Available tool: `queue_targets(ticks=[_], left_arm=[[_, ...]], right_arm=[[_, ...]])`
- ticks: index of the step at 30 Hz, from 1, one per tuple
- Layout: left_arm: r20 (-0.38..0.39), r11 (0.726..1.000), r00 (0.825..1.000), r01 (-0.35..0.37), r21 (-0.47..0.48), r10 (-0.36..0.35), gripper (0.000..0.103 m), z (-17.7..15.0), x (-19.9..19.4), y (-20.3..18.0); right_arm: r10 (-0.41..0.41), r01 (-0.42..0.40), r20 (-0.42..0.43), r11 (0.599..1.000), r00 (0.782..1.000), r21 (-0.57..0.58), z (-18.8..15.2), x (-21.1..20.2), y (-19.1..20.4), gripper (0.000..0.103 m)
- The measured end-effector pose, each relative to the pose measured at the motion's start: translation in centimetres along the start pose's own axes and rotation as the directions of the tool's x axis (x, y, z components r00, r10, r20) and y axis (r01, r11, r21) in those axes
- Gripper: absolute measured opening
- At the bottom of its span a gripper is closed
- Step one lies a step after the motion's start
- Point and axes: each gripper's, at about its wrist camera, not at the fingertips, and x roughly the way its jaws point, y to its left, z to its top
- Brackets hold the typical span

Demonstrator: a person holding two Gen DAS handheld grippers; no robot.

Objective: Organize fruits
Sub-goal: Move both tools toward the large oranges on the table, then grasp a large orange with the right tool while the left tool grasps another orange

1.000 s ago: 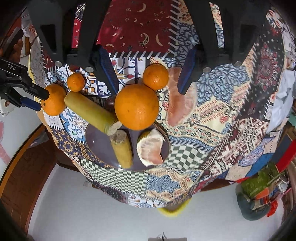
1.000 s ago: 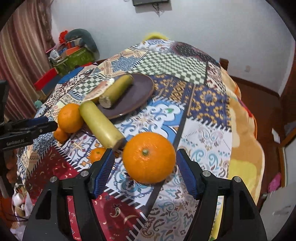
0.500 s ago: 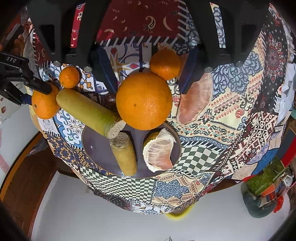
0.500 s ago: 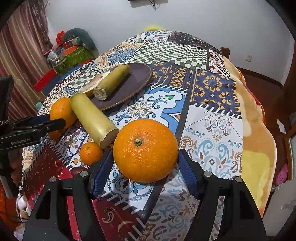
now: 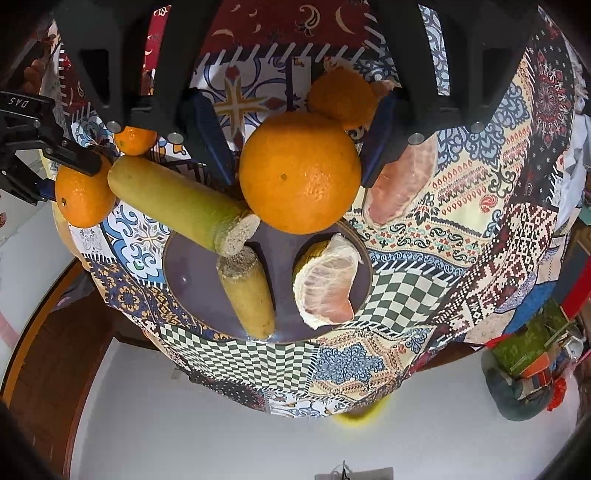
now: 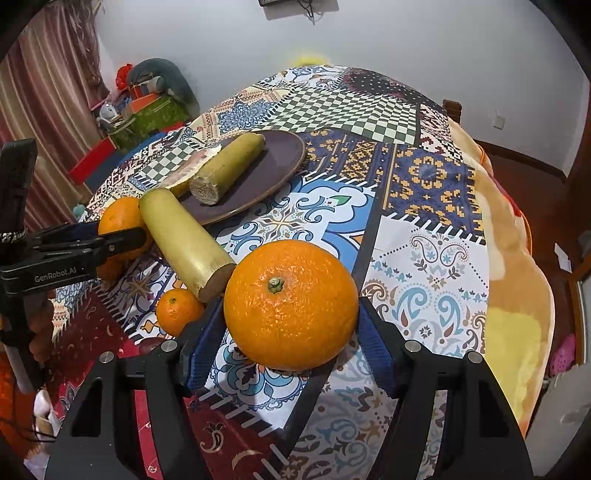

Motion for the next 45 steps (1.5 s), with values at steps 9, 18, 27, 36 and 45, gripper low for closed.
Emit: queue_targets(ticks=[9,18,27,36,45], left_arm=[[0.004,0.999,1.000,0.026,-0.025,-0.026,0.063,0.0,-0.6,0.6],[0.042,1.000,0.999,0.021,-0.022,-0.020,0.063,-0.4,-3.0,0.6],[0.109,0.999,0.994,0.021,-0.050,-0.016,0.063,0.8,-5.5,1.2],[0.168,0.998,0.986,0.027,-0.055,-0.017,0.063,3.4,-6.3,1.6],[0.201,0.995,0.979,0.048,-0.082,-0.031,0.063,6.4,-5.4,2.1]], right_arm=[[0.004,-0.004,0.014,1.000,1.000,-0.004,0.3,-0.5,0.4,0.065],[-0.009,0.011,0.070,1.000,0.997,-0.030,1.9,-1.9,0.7,0.065],[-0.001,0.007,0.129,0.999,0.992,-0.044,4.0,-2.7,0.9,0.065],[0.018,-0.005,0.189,0.998,0.982,-0.067,6.6,-3.1,1.4,0.065],[0.030,-0.012,0.213,0.996,0.976,-0.088,9.1,-1.7,2.1,0.065]])
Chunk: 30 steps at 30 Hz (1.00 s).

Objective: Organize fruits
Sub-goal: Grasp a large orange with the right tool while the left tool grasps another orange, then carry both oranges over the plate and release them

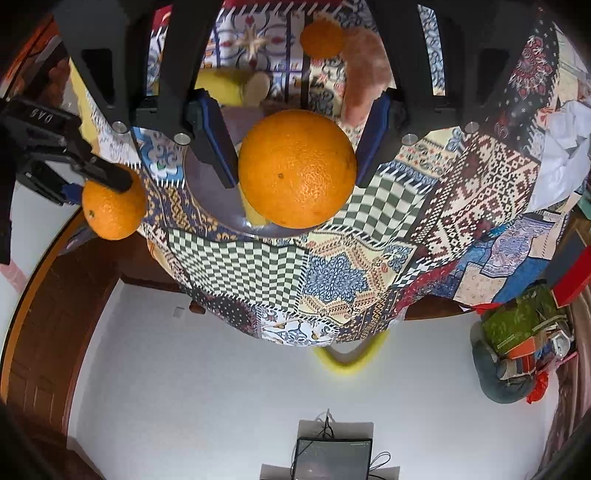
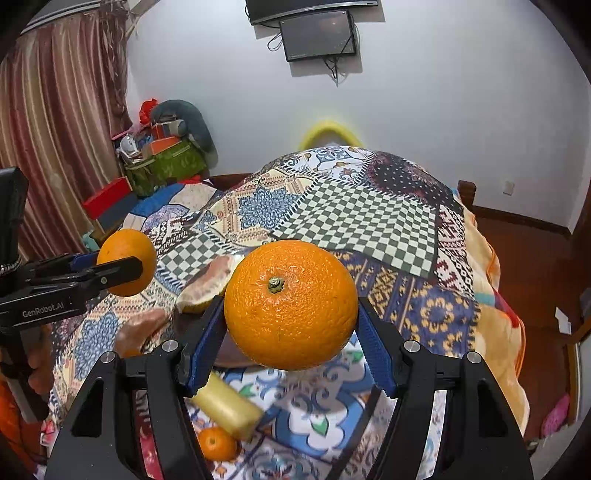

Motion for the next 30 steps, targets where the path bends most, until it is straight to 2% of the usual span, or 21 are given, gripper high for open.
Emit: queue_targets(ticks=[15,21,30], left_arm=[[-0.039,1.000,0.999,-0.007,0.023,0.008,0.063,2.3,5.8,-0.5],[-0.077,1.000,0.997,0.005,0.010,-0.004,0.063,2.9,8.3,-0.4],[-0.133,0.999,0.991,-0.004,0.041,0.010,0.063,2.8,11.0,-0.9]], right_arm=[[0.021,-0.021,-0.023,1.000,1.000,0.004,2.1,4.9,-0.6,0.065],[0.017,-0.018,-0.061,1.000,0.998,-0.014,2.3,6.8,-0.9,0.065],[0.019,-0.028,-0.136,0.998,0.990,-0.060,2.3,9.9,-1.1,0.065]])
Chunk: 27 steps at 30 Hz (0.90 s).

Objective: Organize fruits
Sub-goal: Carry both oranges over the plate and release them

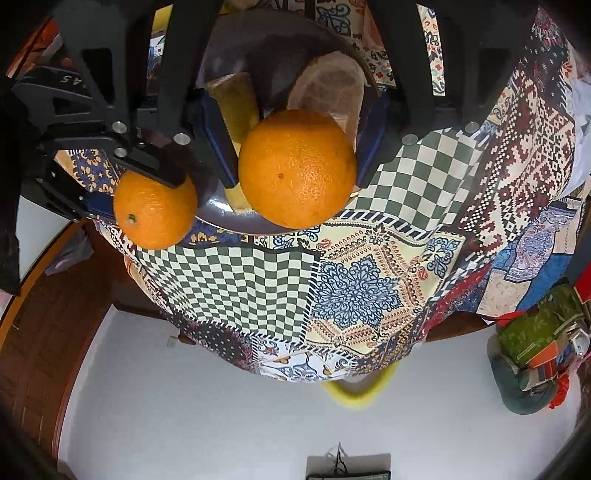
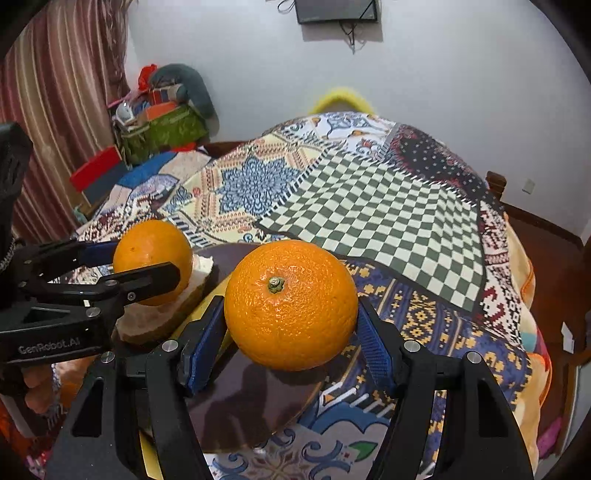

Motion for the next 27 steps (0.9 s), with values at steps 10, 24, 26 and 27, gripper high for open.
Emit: queue_targets(ticks=[10,24,26,27], left_arm=[[-0.054,1.000,0.999,-0.006,0.015,0.007,0.063,-0.4,1.6,-0.4],[-0.063,1.000,0.998,0.014,0.002,-0.014,0.063,-0.8,0.9,0.0],[-0.048,1.000,0.999,0.011,0.014,-0.010,0.063,-1.0,0.3,-0.3],[-0.040,1.000,0.999,0.013,0.018,-0.013,0.063,-1.0,-0.1,-0.3]], right_arm=[[-0.011,0.008,-0.061,0.999,0.998,-0.052,-0.2,1.7,-0.5,0.066],[0.002,-0.006,-0.077,0.999,0.997,-0.052,-0.9,0.7,-0.1,0.067],[0.017,-0.019,-0.065,0.999,0.998,-0.031,-0.9,0.0,-0.3,0.067],[0.019,-0.021,-0.059,1.000,0.998,-0.024,-0.8,-0.3,-0.3,0.067]])
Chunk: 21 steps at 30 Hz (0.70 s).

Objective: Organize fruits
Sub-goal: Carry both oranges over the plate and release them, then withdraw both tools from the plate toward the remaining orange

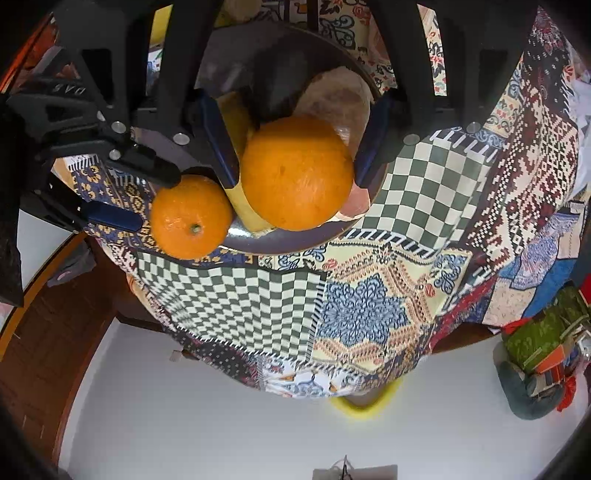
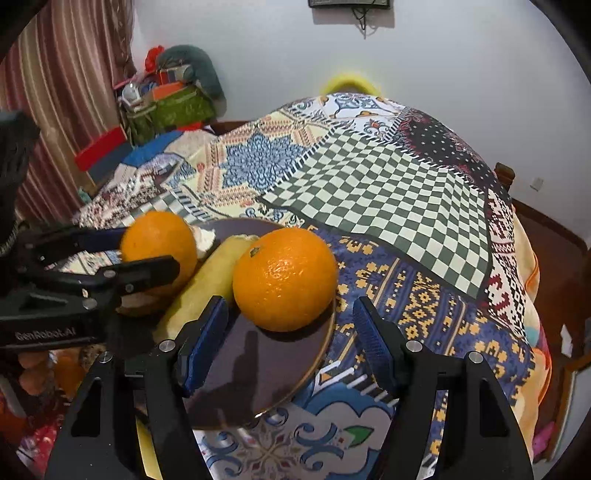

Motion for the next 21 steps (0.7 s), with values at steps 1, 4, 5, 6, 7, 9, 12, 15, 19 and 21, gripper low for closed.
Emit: queue_targets(ticks=[1,4,5,6,7,9,12,15,19,21], left_arm=[[0.008,1.000,1.000,0.002,0.005,-0.002,0.063,0.0,-0.4,-0.1],[0.030,1.000,1.000,0.001,0.018,-0.002,0.064,0.0,-1.9,-0.5],[0.034,1.000,0.999,0.002,0.019,-0.003,0.064,0.0,-2.2,-0.5],[0.040,1.000,0.999,0.003,0.019,-0.004,0.064,0.0,-2.7,-0.6],[0.046,1.000,0.999,0.003,0.018,-0.004,0.064,-0.1,-3.1,-0.6],[0.058,1.000,0.998,0.003,0.016,-0.004,0.064,-0.1,-4.0,-0.5],[0.072,1.000,0.997,0.000,0.011,0.000,0.064,-0.3,-5.3,-0.4],[0.082,1.000,0.997,-0.007,0.008,0.006,0.064,-0.7,-6.3,-0.2],[0.087,1.000,0.996,-0.021,0.001,0.021,0.064,-1.3,-7.2,0.3],[0.091,0.999,0.995,-0.034,-0.004,0.034,0.064,-1.6,-7.5,0.8]], right_arm=[[-0.001,0.001,0.006,1.000,1.000,0.003,0.0,-0.4,0.0,0.067],[-0.014,0.014,0.024,1.000,1.000,0.001,-0.1,-1.5,0.3,0.067],[-0.017,0.017,0.028,1.000,0.999,0.000,-0.1,-1.8,0.4,0.067],[-0.022,0.022,0.037,1.000,0.999,-0.004,-0.1,-2.3,0.6,0.067],[-0.024,0.024,0.044,1.000,0.999,-0.006,-0.2,-2.7,0.7,0.067],[-0.028,0.029,0.061,1.000,0.998,-0.011,-0.2,-3.6,1.2,0.067],[-0.025,0.026,0.078,1.000,0.997,-0.014,-0.2,-4.6,1.6,0.067],[-0.024,0.025,0.090,1.000,0.996,-0.013,-0.4,-5.3,2.1,0.067],[-0.032,0.034,0.091,0.999,0.995,-0.014,-0.6,-5.7,2.3,0.067],[-0.035,0.037,0.086,0.999,0.996,-0.017,-0.5,-5.7,2.3,0.067]])
